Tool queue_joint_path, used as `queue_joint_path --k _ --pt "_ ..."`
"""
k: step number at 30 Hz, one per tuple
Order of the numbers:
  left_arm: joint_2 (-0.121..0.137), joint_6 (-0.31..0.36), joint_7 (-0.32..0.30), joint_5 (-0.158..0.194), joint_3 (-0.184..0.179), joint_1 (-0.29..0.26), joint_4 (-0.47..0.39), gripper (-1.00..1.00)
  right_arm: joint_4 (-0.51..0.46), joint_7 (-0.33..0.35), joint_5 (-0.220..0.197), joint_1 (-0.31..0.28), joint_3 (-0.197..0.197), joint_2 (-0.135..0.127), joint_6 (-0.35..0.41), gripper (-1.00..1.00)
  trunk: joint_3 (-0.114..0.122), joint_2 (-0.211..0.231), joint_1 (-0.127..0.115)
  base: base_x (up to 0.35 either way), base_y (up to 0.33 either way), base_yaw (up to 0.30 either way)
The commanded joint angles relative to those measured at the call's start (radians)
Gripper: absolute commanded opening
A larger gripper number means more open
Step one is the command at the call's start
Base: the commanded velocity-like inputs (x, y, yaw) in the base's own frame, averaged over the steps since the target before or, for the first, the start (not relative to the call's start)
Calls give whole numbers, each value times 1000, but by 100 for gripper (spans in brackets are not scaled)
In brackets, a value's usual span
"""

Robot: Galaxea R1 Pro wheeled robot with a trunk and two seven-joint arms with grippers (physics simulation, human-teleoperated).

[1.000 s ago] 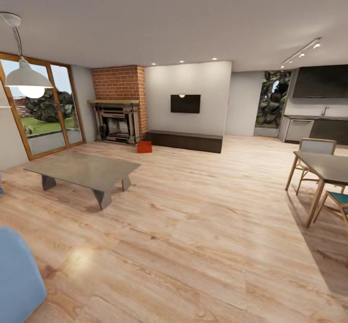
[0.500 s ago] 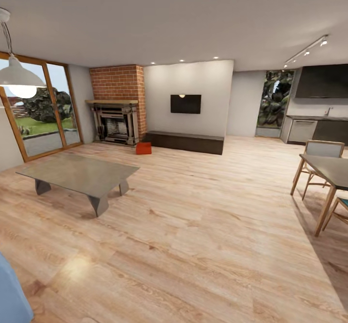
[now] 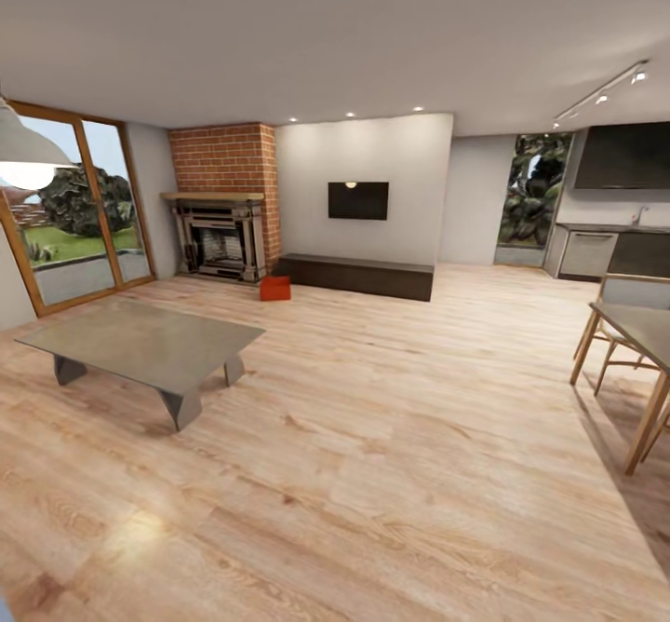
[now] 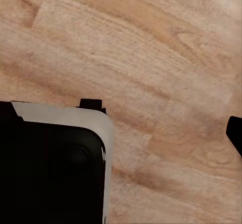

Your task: Move the two storage containers from the living room to the garage. In the garage, place one container on the floor and stack the other container on top of it (either order is fine).

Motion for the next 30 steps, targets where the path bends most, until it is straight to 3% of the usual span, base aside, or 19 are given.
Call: queue_joint_path --k 1,30 --pt "0 -3 3 8 -7 -1 1 100 3 0 -7 -1 8 1 -5 100 -1 -1 1 322 0 0" --pt "0 -3 3 8 -7 -1 1 100 3 -1 -7 -1 8 1 -5 100 -1 -1 1 322 0 0"
